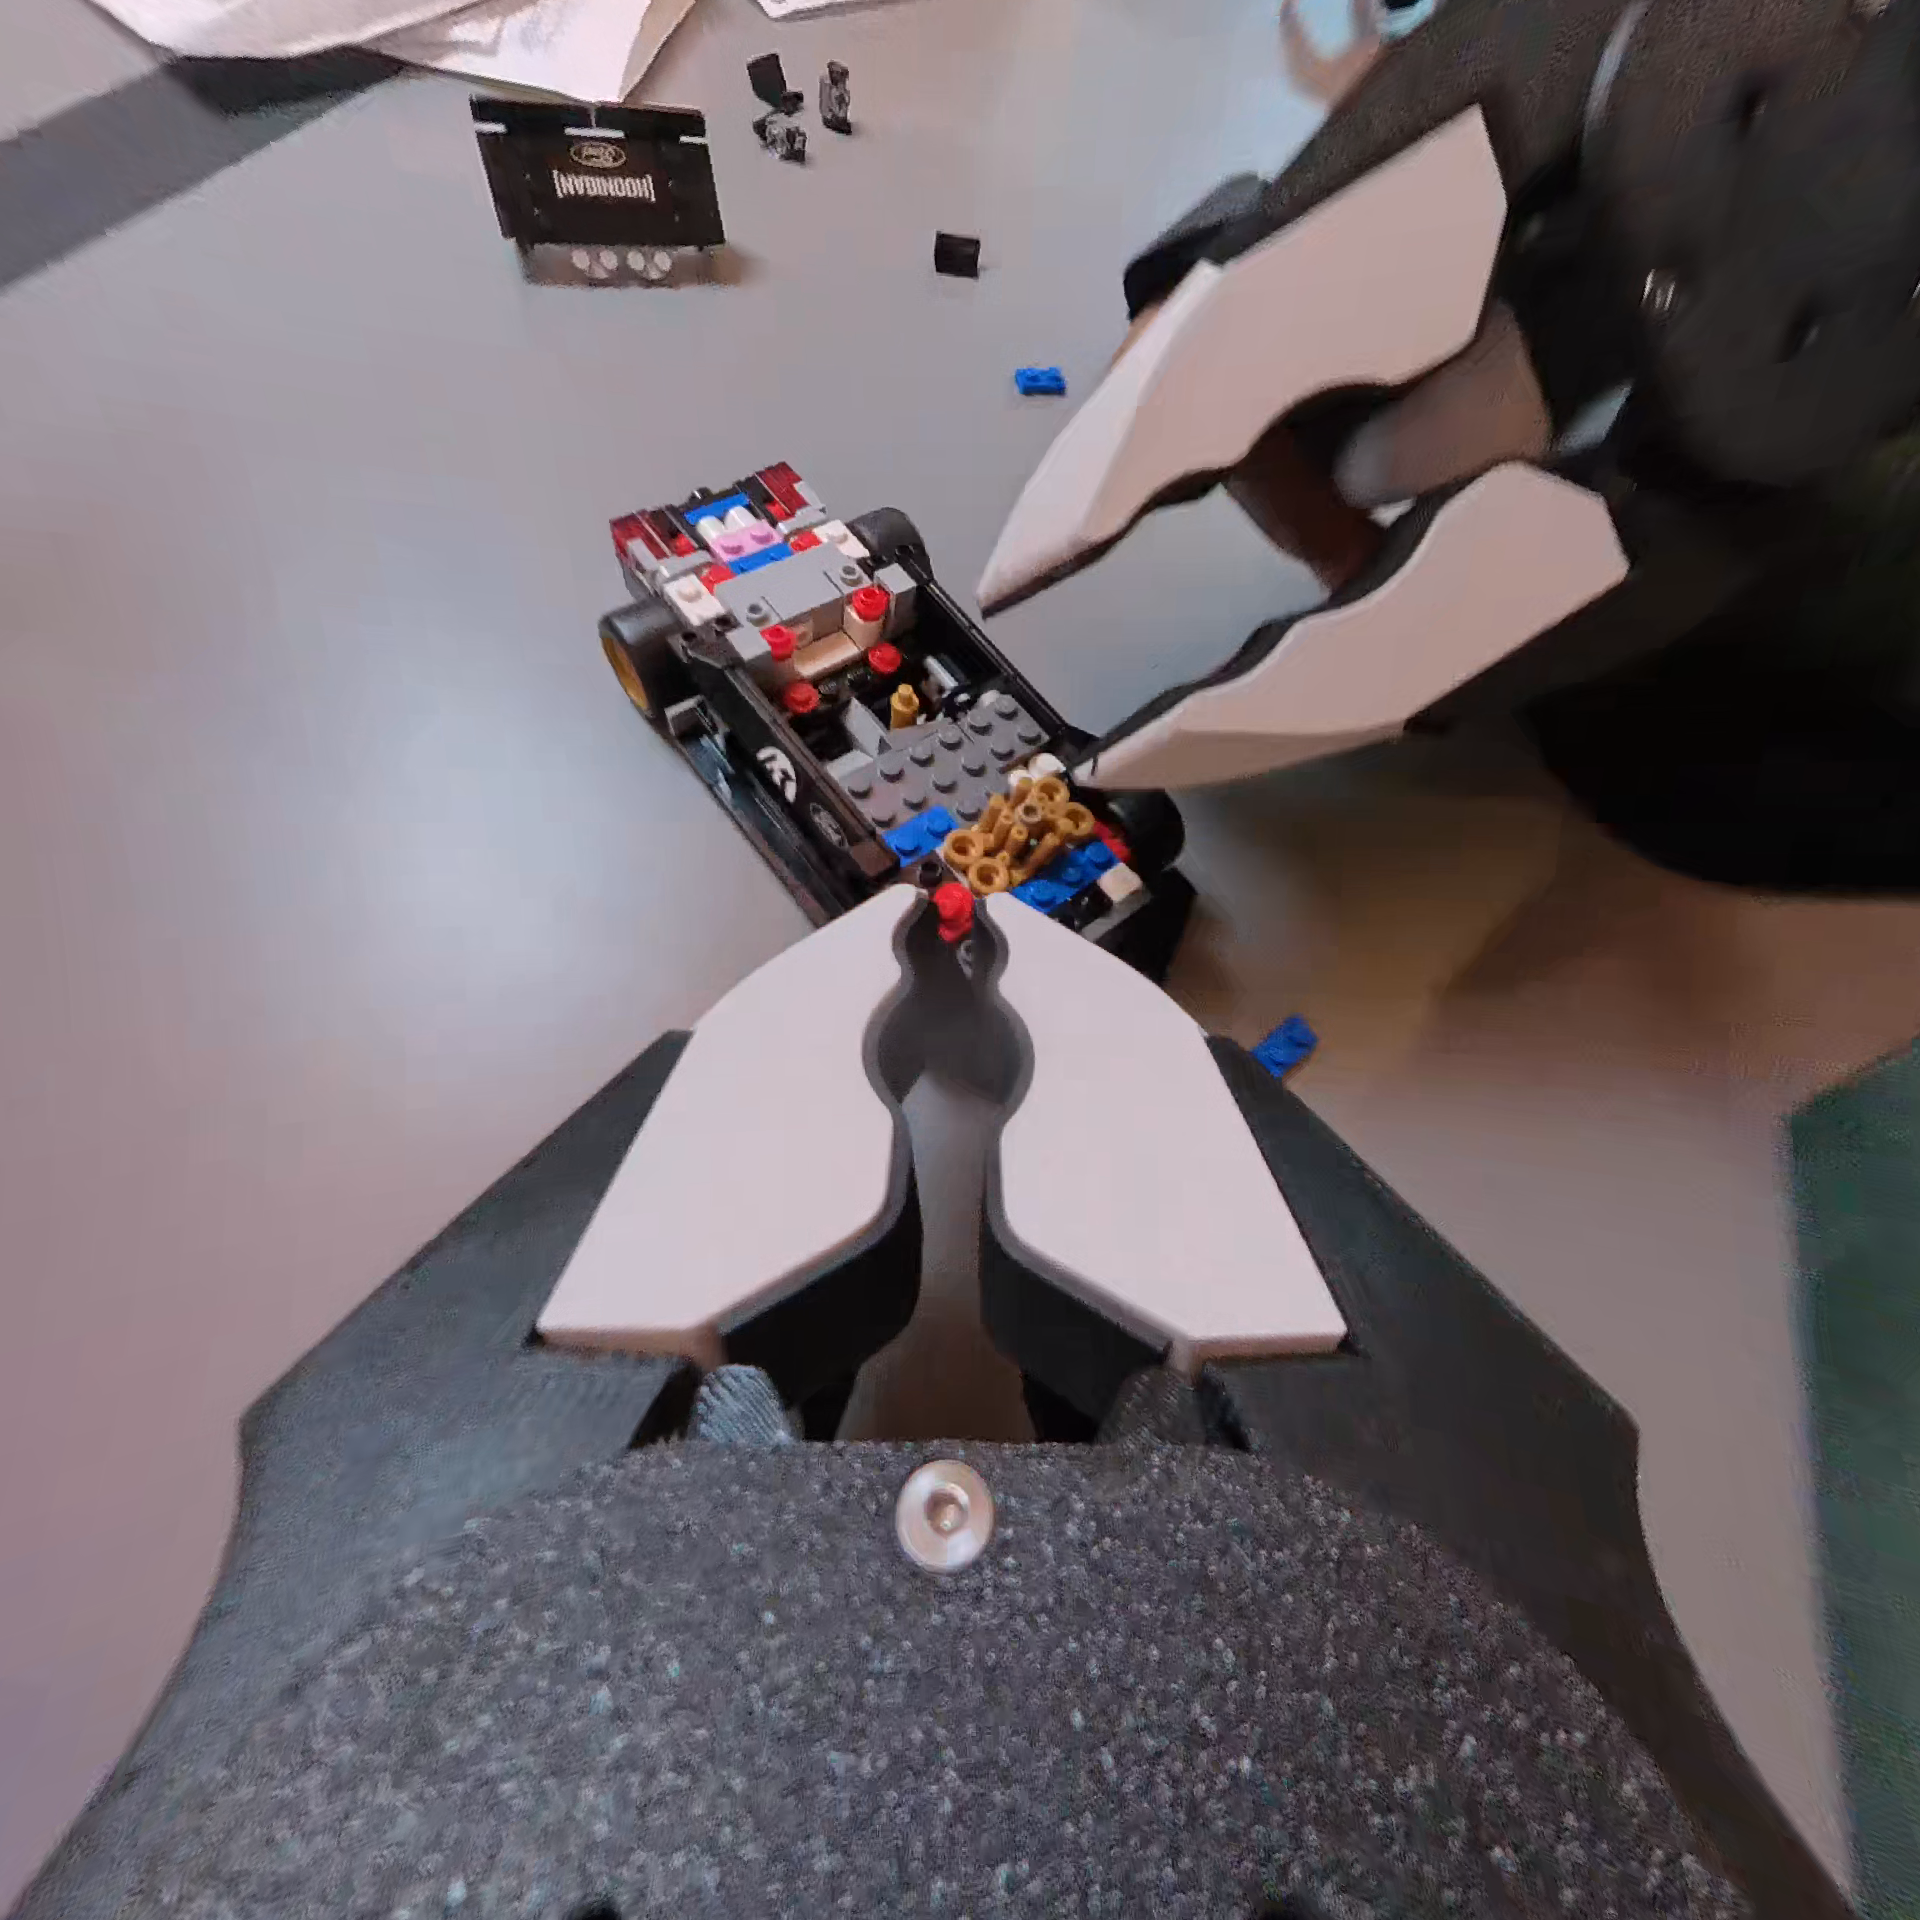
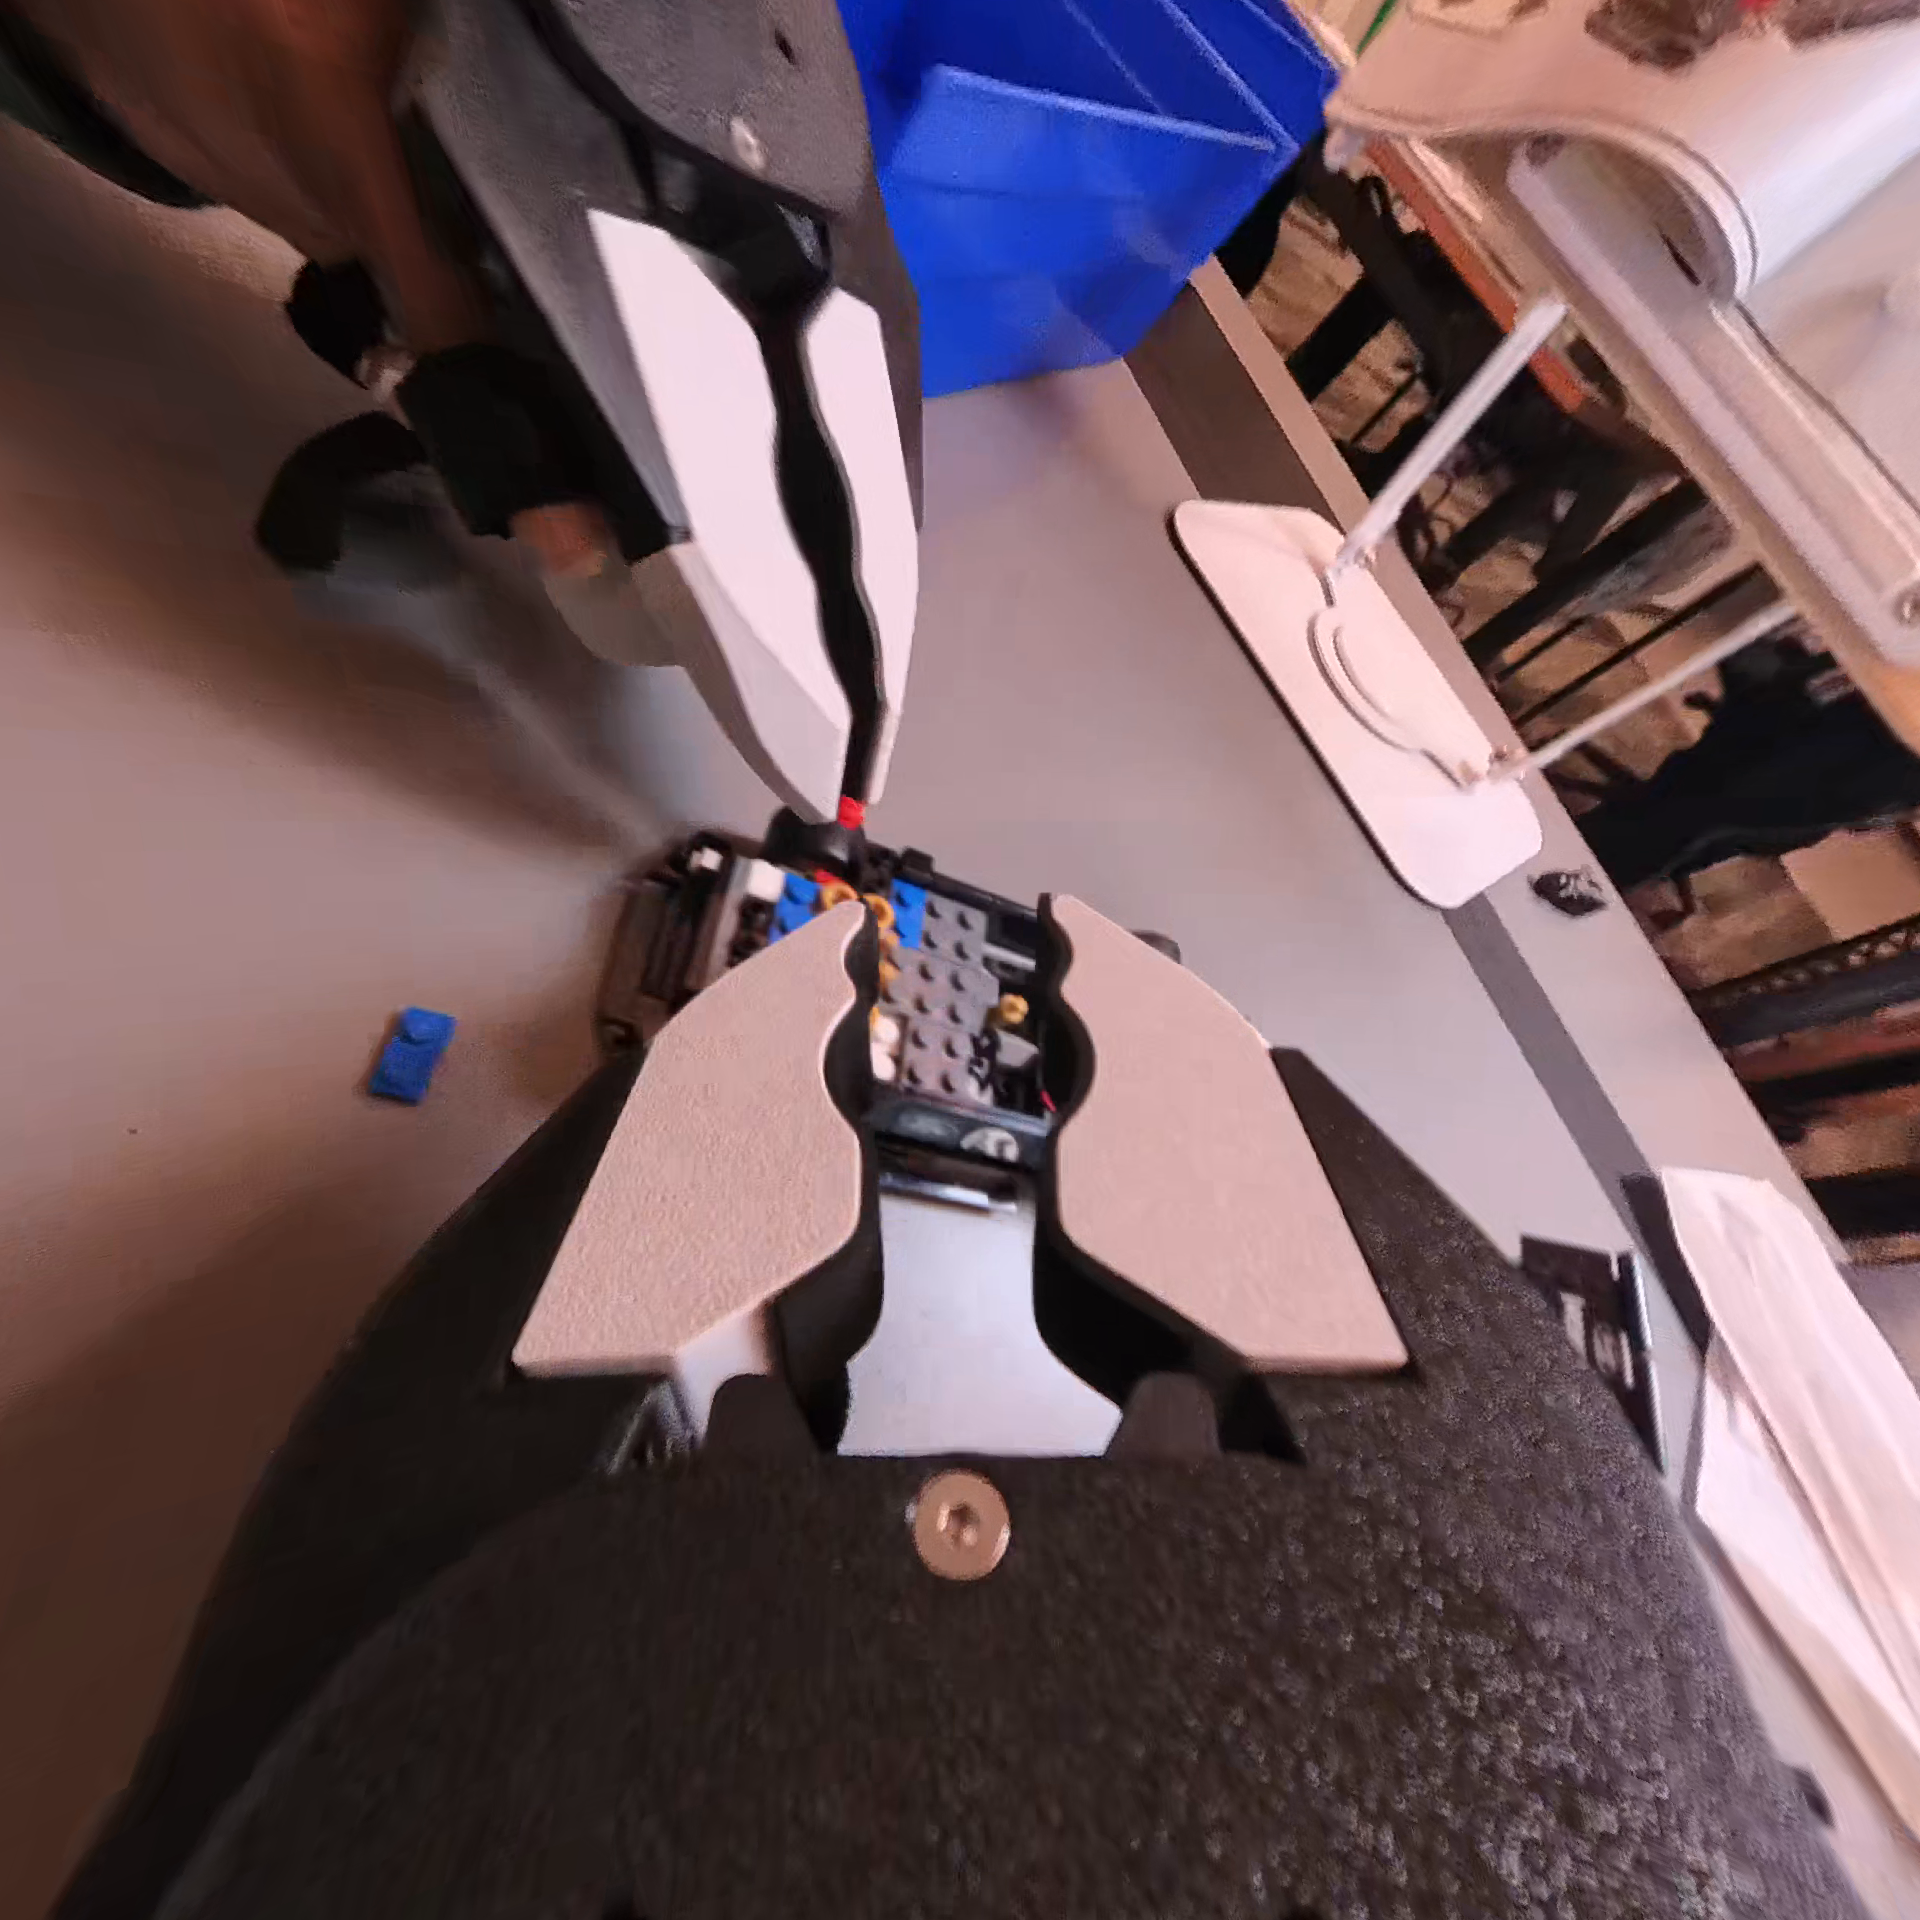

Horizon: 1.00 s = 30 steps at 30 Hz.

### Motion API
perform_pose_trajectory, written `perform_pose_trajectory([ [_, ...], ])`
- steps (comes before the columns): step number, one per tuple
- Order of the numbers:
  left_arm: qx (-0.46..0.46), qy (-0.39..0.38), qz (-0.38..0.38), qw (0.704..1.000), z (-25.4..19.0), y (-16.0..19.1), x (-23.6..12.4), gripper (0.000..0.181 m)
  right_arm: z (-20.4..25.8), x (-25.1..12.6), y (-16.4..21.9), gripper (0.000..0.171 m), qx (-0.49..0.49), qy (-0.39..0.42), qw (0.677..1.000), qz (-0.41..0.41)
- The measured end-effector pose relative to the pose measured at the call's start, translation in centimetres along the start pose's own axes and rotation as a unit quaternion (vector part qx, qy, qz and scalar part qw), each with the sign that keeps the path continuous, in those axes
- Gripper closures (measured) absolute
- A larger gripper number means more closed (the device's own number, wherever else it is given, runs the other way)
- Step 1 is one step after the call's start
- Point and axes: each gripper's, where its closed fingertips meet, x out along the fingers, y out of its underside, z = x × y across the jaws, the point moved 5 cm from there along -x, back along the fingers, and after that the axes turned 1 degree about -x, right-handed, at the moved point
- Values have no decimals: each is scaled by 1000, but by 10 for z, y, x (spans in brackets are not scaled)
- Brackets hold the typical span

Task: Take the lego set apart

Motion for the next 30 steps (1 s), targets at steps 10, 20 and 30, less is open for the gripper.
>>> perform_pose_trajectory([
  [10,92,-15,75,993,-1,-3,13,175,-9,-4,10,142,51,-22,998,9],
  [20,107,1,86,990,0,-5,13,173,-12,-5,10,142,68,-20,997,5],
  [30,110,5,86,990,2,-3,12,169,-11,-5,11,142,71,-22,997,7],
])
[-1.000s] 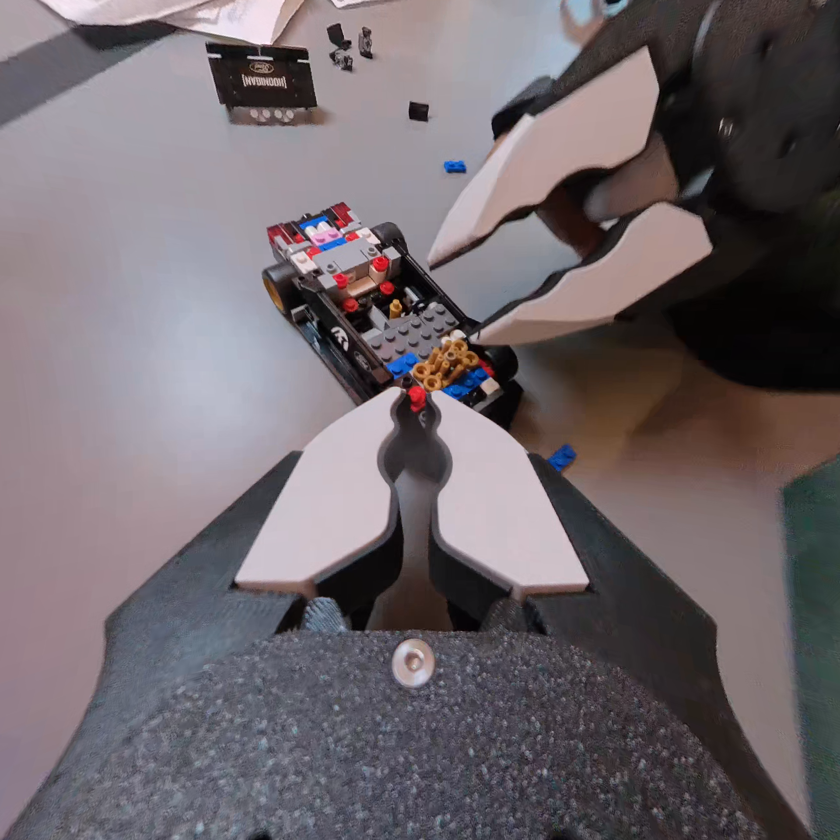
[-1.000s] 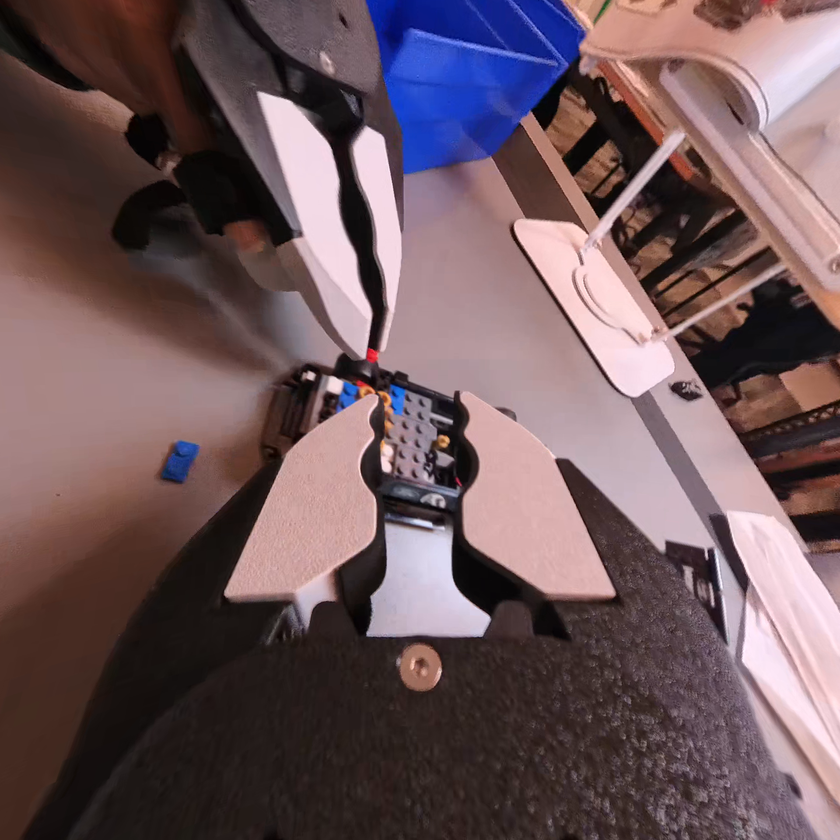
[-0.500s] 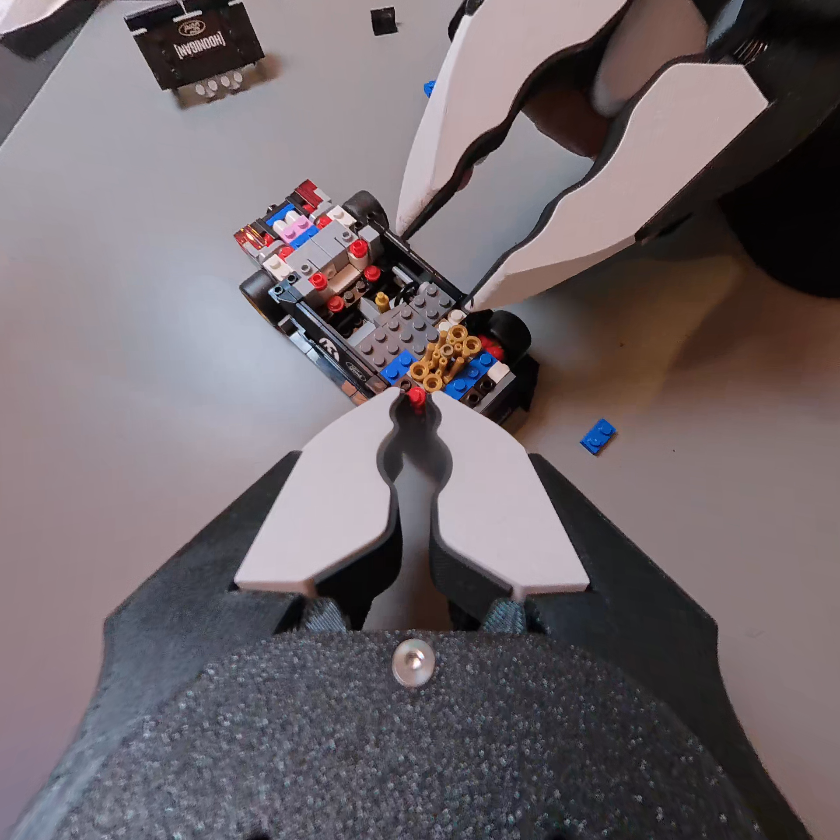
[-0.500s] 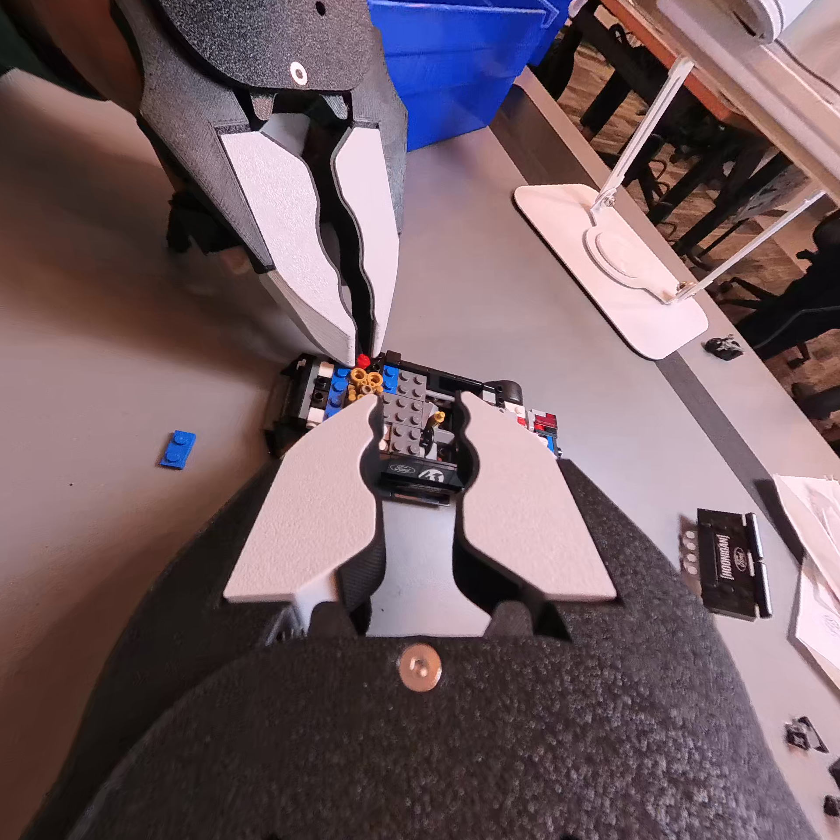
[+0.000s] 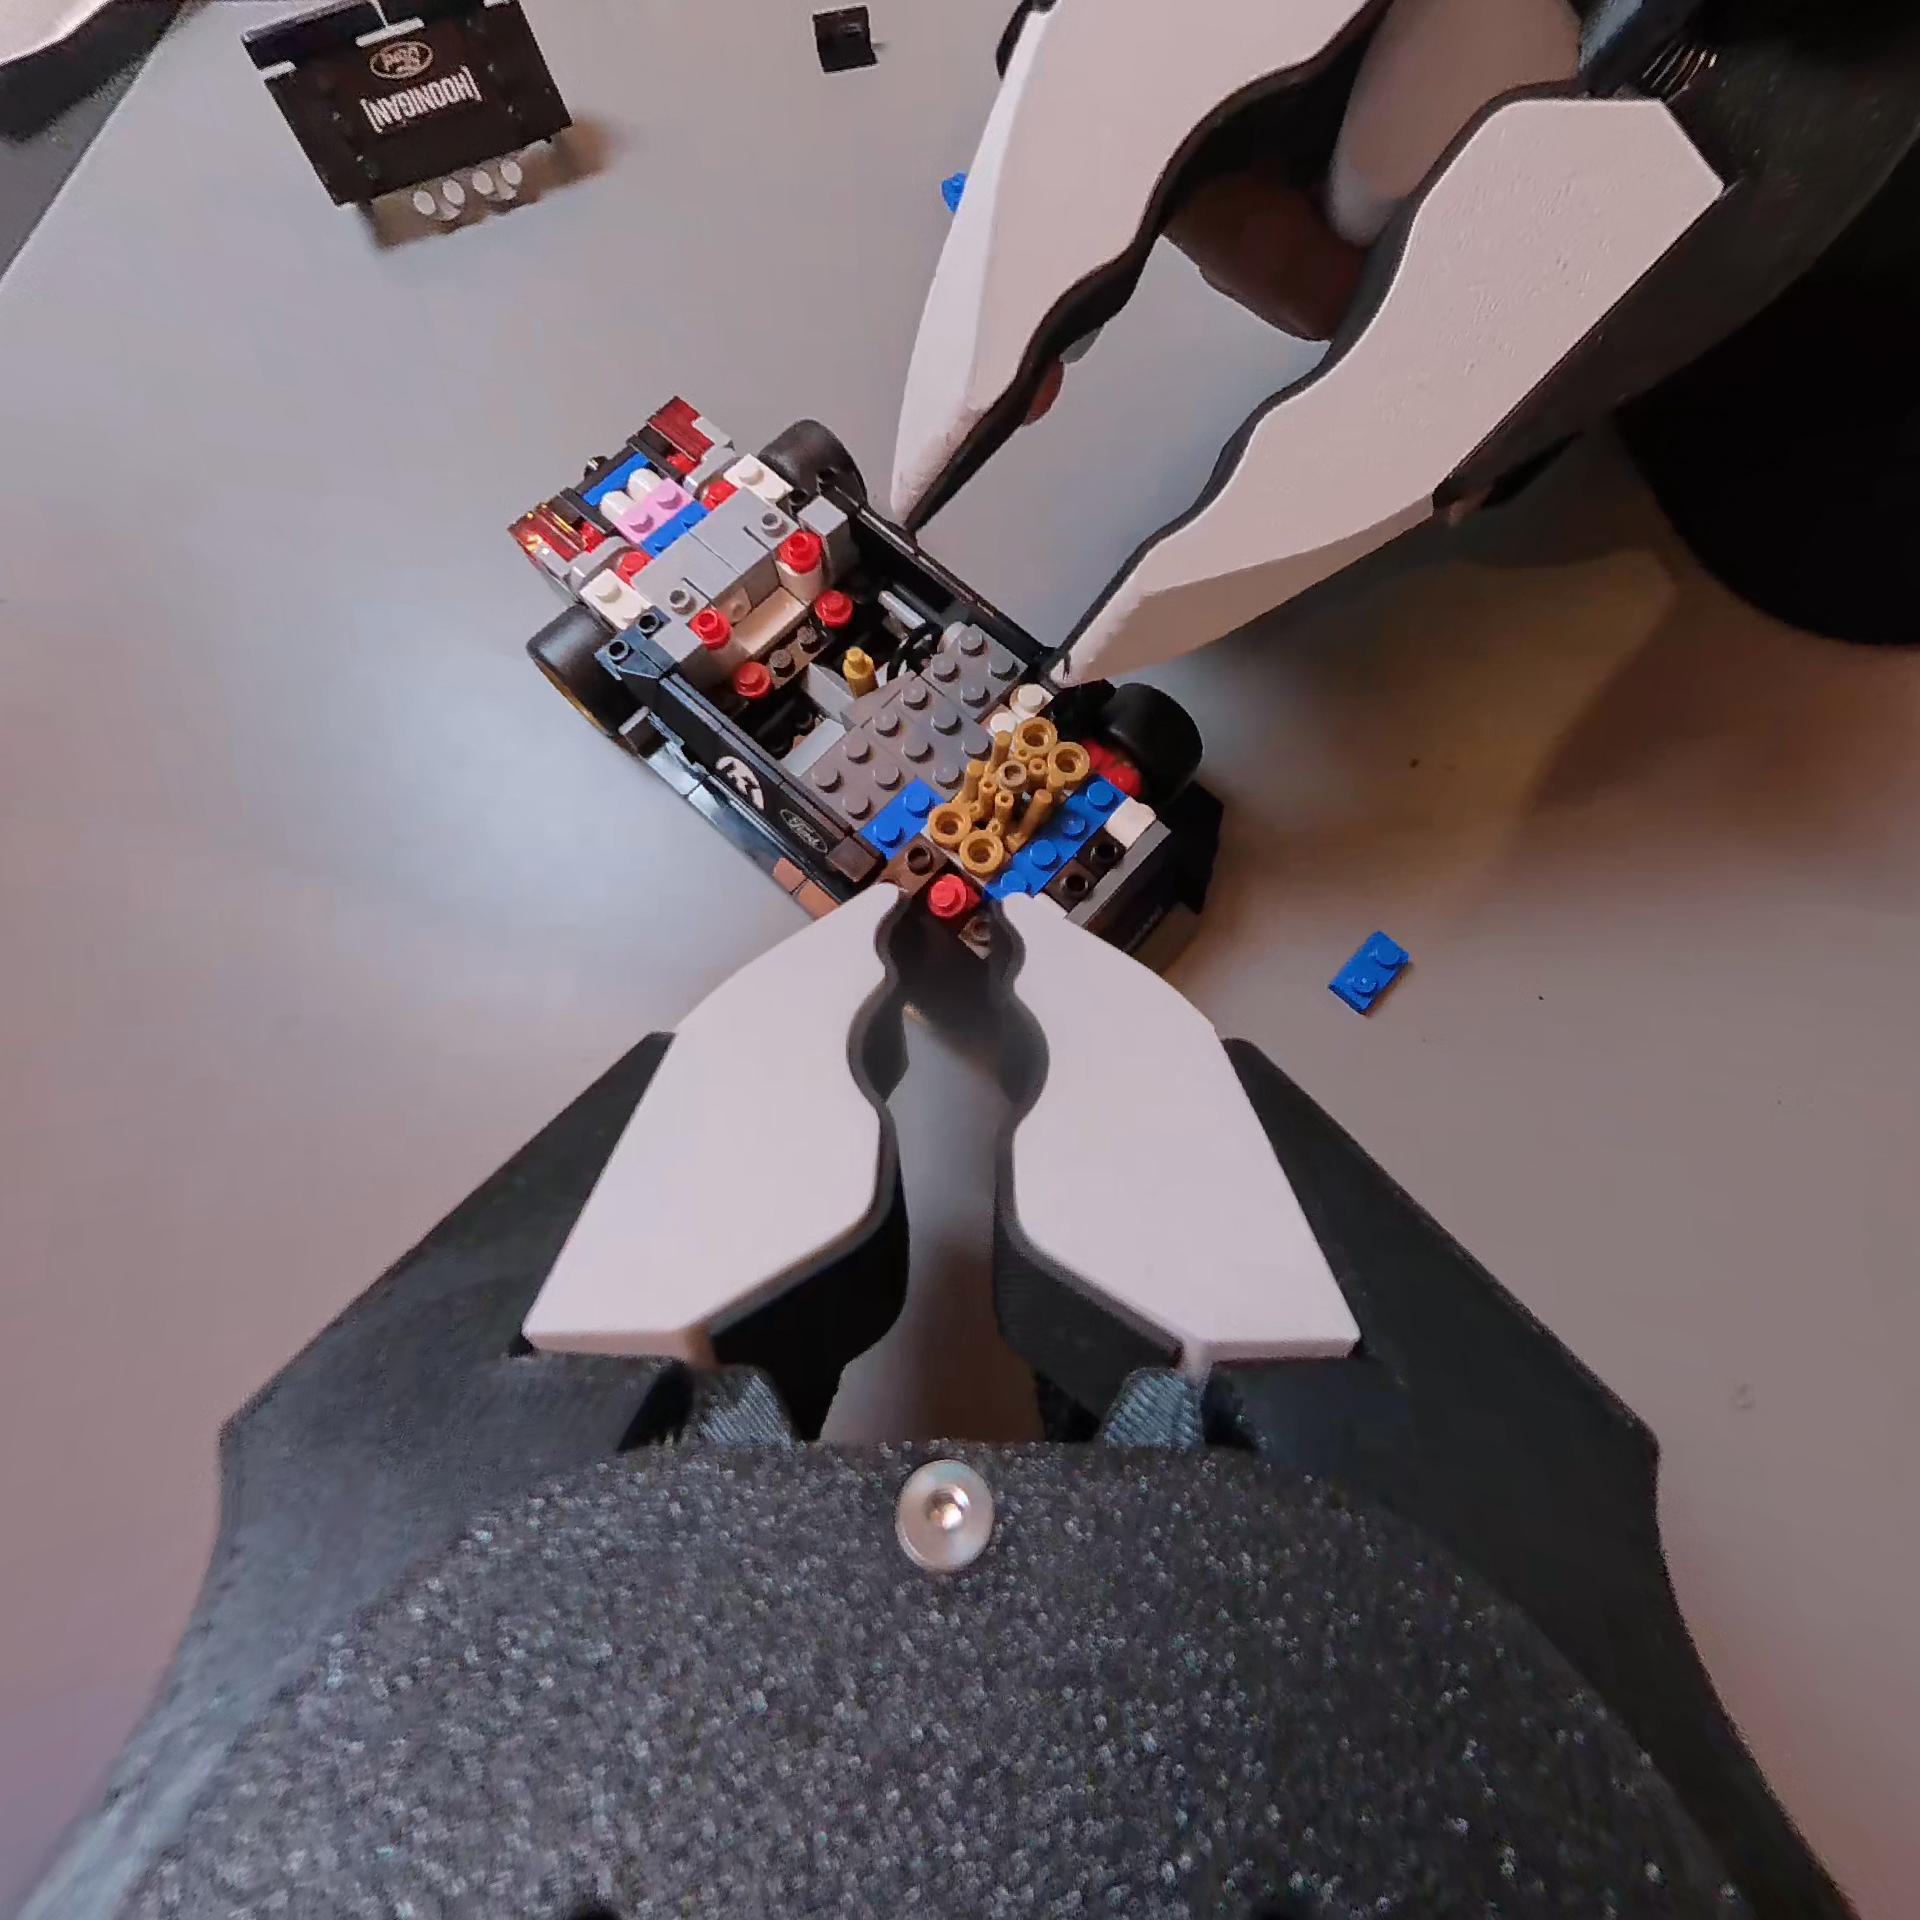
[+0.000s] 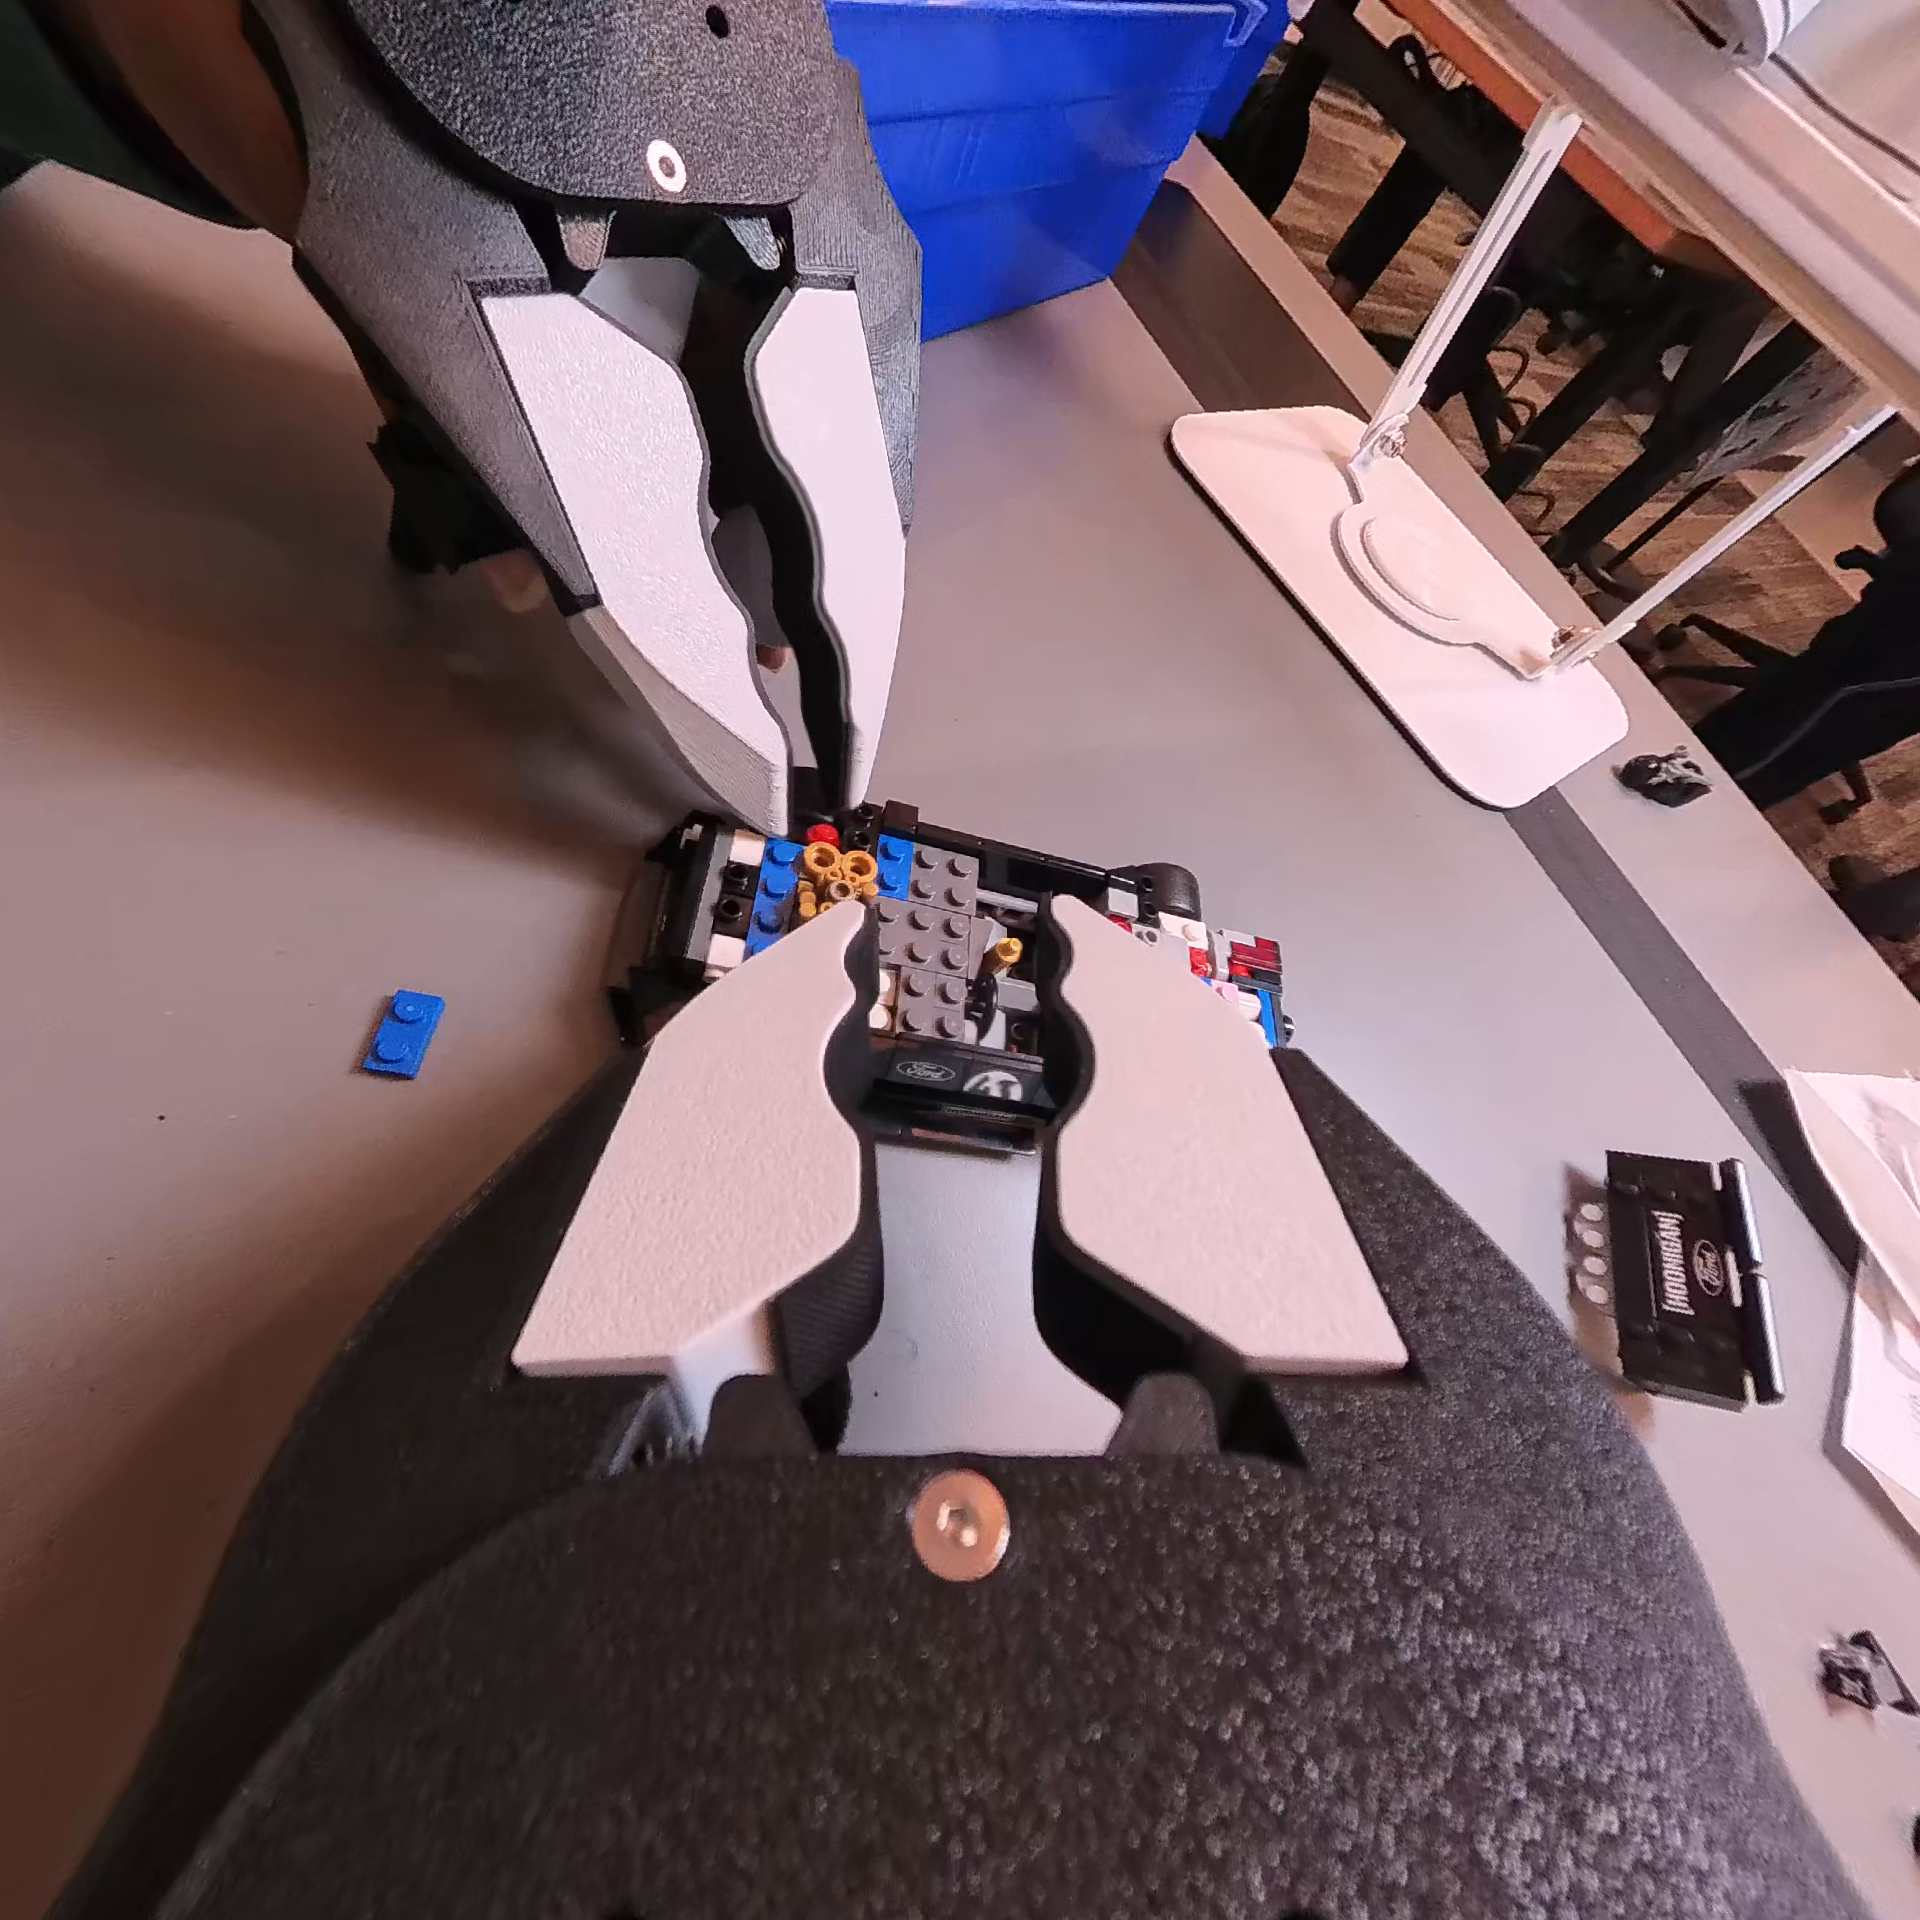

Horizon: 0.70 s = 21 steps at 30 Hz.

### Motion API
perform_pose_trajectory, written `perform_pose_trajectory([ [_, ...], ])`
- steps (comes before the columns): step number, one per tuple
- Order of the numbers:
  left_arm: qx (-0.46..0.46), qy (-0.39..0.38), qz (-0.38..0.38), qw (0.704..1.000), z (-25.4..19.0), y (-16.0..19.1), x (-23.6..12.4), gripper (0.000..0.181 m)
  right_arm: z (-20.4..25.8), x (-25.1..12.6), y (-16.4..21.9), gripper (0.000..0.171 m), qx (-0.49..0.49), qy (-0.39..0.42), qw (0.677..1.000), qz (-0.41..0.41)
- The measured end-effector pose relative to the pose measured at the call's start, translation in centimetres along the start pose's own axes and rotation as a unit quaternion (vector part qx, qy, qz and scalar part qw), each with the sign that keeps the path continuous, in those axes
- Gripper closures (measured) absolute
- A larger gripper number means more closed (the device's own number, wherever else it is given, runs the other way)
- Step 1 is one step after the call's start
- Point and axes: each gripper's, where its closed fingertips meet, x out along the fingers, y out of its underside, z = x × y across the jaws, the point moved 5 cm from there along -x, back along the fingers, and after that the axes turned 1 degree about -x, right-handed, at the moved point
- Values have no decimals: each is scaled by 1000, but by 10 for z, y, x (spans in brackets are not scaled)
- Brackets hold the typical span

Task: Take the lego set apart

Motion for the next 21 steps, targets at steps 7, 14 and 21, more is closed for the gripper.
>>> perform_pose_trajectory([
  [7,23,1,-16,1000,-3,-4,-5,175,-5,1,5,143,30,1,1000,11],
  [14,-11,12,7,1000,0,-7,0,181,-4,-4,8,128,155,-111,982,-12],
  [21,-8,14,37,999,1,-6,4,181,14,5,15,97,118,-139,983,35],
])
